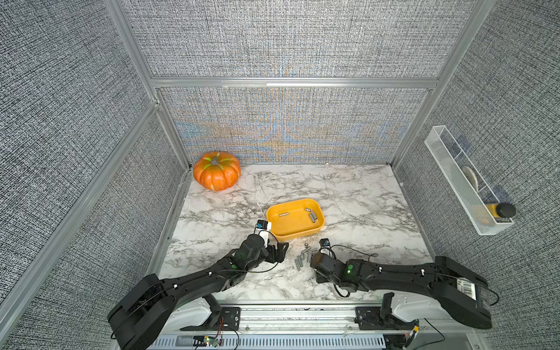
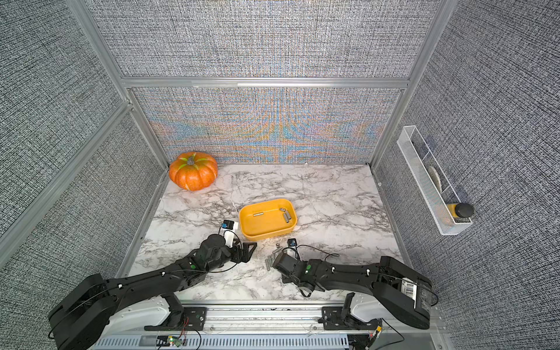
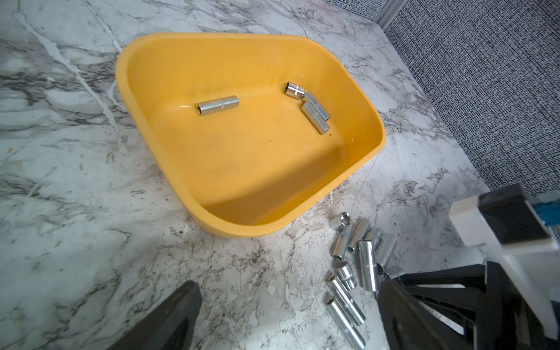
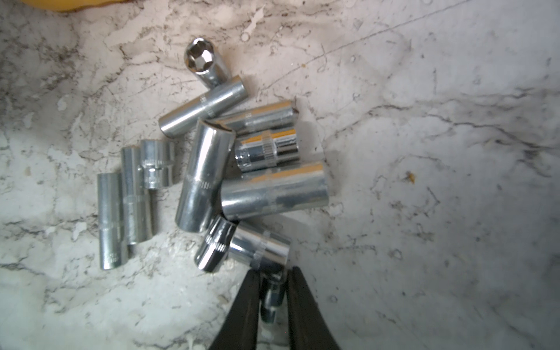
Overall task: Put the socket on the desktop into the storage box
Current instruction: Pick up the socket head from the center of the board, then place the socket head in the storage box.
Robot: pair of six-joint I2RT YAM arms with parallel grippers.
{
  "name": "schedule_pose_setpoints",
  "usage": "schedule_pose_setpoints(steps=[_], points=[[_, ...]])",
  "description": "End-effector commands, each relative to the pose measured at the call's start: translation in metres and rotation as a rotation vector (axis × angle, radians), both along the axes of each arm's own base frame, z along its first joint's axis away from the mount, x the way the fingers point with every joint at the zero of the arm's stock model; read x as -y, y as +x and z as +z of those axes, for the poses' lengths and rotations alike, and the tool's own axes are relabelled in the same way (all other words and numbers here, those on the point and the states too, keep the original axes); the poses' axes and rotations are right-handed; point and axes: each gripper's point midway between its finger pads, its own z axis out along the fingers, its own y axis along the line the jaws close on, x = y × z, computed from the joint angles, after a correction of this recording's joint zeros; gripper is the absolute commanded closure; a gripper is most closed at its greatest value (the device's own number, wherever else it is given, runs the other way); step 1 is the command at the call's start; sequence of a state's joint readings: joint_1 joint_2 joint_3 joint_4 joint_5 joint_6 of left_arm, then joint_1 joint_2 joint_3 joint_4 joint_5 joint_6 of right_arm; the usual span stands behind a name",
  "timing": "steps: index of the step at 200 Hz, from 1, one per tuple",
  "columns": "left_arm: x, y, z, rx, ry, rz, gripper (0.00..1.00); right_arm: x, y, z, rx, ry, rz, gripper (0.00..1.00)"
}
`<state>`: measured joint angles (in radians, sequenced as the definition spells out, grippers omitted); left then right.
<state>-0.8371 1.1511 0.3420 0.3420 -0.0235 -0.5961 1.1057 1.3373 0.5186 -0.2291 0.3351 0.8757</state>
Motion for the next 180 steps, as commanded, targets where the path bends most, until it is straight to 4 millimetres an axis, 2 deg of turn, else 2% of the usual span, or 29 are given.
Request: schedule_pose_setpoints(steps=[1,53,73,97,122,154,164,168,172,180], points=[[0.002,0.002,0.005,0.015,-0.016,0.001,0.04,0.001,-0.007,-0.005,-0.040,-0.015,0.007,0.81],[0.002,0.002,0.005,0.015,-0.017,0.001,0.04,0.016,-0.009,-0.001,-0.037,-0.111,-0.013,0.92],[0.001,0.003,0.005,0.015,-0.014,0.012,0.04,0.029,-0.003,0.012,-0.002,-0.167,-0.038,0.94],[-0.008,0.006,0.006,0.025,0.005,0.057,0.04,0.042,0.014,0.036,0.065,-0.205,-0.077,0.95],[-0.010,0.006,0.011,0.040,-0.004,0.067,0.04,0.039,0.051,0.072,0.181,-0.124,-0.087,0.96],[-0.012,0.005,0.018,0.060,-0.034,0.067,0.04,0.006,0.112,0.137,0.340,0.125,-0.034,0.98],[-0.012,0.004,0.019,0.064,-0.041,0.066,0.04,-0.004,0.129,0.150,0.367,0.182,-0.008,0.98],[-0.012,0.004,0.020,0.067,-0.044,0.065,0.04,-0.006,0.134,0.147,0.363,0.186,-0.003,0.98],[-0.011,0.004,0.021,0.067,-0.045,0.063,0.04,-0.012,0.145,0.159,0.380,0.208,0.000,0.98],[-0.012,0.004,0.021,0.069,-0.046,0.062,0.04,-0.019,0.157,0.157,0.369,0.212,0.016,0.98]])
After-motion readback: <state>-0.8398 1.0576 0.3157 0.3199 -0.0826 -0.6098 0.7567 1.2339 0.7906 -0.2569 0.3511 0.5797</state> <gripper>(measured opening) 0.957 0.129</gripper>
